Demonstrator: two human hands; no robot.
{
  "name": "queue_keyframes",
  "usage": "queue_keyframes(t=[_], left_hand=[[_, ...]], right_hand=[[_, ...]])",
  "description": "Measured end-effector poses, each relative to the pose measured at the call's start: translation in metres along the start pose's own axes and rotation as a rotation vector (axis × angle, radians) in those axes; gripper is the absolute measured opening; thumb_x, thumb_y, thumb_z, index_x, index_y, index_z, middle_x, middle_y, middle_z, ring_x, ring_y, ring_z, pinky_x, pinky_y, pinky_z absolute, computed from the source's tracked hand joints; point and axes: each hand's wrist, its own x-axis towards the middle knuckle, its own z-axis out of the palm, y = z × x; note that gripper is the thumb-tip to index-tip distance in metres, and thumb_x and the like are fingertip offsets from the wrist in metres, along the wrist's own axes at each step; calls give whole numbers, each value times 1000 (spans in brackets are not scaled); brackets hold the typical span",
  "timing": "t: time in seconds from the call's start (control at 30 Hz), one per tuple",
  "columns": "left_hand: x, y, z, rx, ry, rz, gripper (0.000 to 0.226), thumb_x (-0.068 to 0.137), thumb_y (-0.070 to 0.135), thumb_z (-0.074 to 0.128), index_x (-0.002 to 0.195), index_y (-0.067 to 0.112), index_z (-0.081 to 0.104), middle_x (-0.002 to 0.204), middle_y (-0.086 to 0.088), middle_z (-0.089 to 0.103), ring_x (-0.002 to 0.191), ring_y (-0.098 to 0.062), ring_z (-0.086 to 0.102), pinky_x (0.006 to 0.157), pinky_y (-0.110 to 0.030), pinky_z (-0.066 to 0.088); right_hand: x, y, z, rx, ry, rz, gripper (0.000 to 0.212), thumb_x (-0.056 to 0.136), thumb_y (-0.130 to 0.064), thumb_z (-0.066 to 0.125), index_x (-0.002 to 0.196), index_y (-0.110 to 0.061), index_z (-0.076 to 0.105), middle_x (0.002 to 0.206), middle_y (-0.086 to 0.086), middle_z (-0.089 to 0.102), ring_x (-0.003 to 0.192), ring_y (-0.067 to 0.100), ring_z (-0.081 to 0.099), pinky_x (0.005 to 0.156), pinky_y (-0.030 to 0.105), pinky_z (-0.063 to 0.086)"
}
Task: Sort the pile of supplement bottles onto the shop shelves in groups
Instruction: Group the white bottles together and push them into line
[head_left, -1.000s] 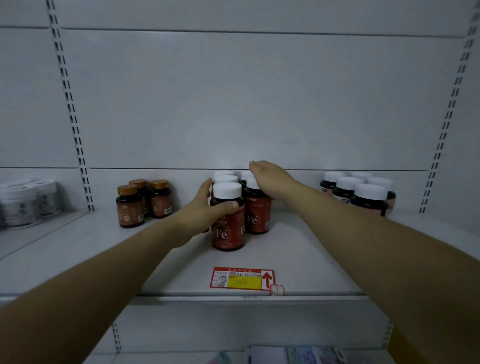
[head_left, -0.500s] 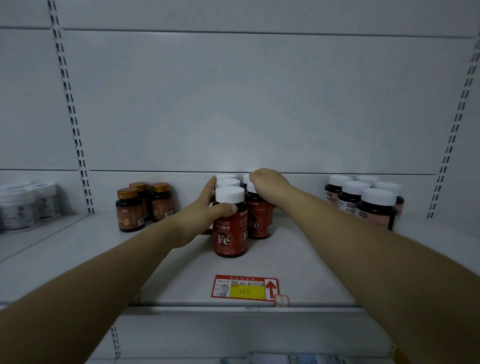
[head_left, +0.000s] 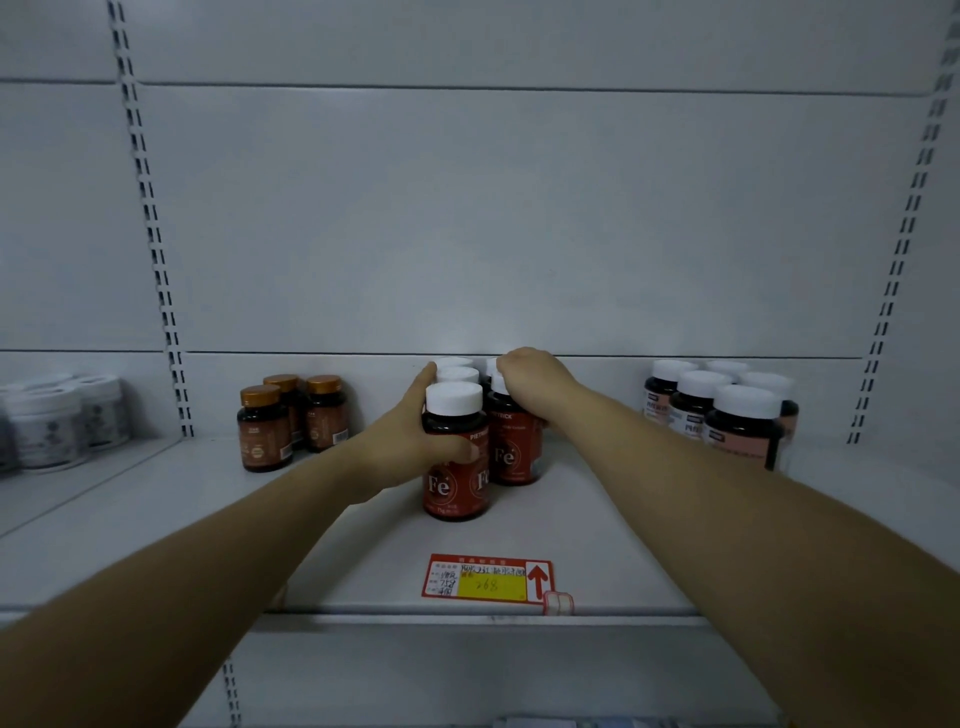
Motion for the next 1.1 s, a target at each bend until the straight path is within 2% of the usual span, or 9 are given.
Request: queue_keyframes(t=[0.17, 0.27, 0.33, 0.43, 0.53, 0.67, 0.73, 0.83, 1.1], left_hand=[[-2, 6, 1, 40, -4, -55, 75, 82, -1, 66, 113, 56, 29, 113, 12, 51, 106, -13, 54, 77, -25, 48], [-7, 10, -4, 127, 40, -148, 95, 85, 15, 67, 148, 39, 1, 143, 8, 38, 128, -19, 40, 96, -31, 39], [-13, 13, -11, 262, 81, -201, 98, 85, 34, 67, 150, 37, -6, 157, 1, 20, 141, -22, 27, 108, -39, 29], [-26, 21, -26, 458, 137, -228, 90, 83, 51, 62, 151, 34, 6, 158, -1, 17, 143, -24, 22, 113, -44, 24], [-47, 30, -43, 708, 187, -220, 84, 82, 57, 60, 150, 29, 20, 153, -3, 29, 137, -25, 32, 112, -42, 29], [-80, 37, -62, 915, 200, -207, 61, 83, 50, 62, 135, 20, 45, 124, -3, 51, 109, -23, 48, 92, -34, 41], [-93, 34, -70, 980, 204, -230, 54, 88, 38, 62, 135, 17, 44, 123, -1, 49, 104, -21, 49, 86, -28, 39], [-103, 22, -89, 1050, 223, -268, 61, 90, 36, 61, 142, 15, 37, 143, -5, 41, 123, -23, 44, 97, -30, 36], [-91, -22, -161, 1030, 182, -223, 75, 87, 42, 62, 148, 21, 25, 149, -5, 34, 132, -24, 38, 104, -33, 34]], right_hand=[[-7, -1, -5, 331, -23, 110, 33, 96, -18, 42, 118, 1, 58, 124, 21, 57, 110, 34, 55, 85, 33, 43], [-9, -1, -14, 416, -14, 155, 41, 96, -33, 43, 119, -4, 60, 124, 16, 58, 101, 27, 54, 81, 30, 42], [-8, 0, -22, 380, 10, 123, 43, 94, -39, 45, 114, -5, 62, 121, 12, 59, 104, 27, 55, 83, 32, 43], [-9, -8, -35, 313, 27, 21, 43, 93, -41, 47, 106, -3, 64, 115, 13, 63, 102, 27, 57, 85, 35, 45], [-12, -30, -42, 226, 19, -83, 48, 95, -42, 46, 122, -4, 59, 128, 10, 58, 114, 27, 53, 91, 33, 42], [-15, -66, -40, 91, -38, -198, 55, 95, -46, 47, 136, -10, 50, 142, 8, 47, 126, 27, 46, 97, 32, 38], [-15, -83, -36, 33, -68, -237, 57, 95, -47, 47, 140, -12, 46, 146, 7, 43, 129, 27, 43, 98, 33, 37], [-15, -110, -27, -39, -88, -286, 59, 95, -47, 48, 144, -16, 40, 150, 5, 37, 135, 25, 37, 103, 34, 34], [5, -175, 16, -108, -118, -219, 62, 94, -49, 48, 146, -17, 35, 148, 7, 39, 132, 27, 40, 102, 35, 37]])
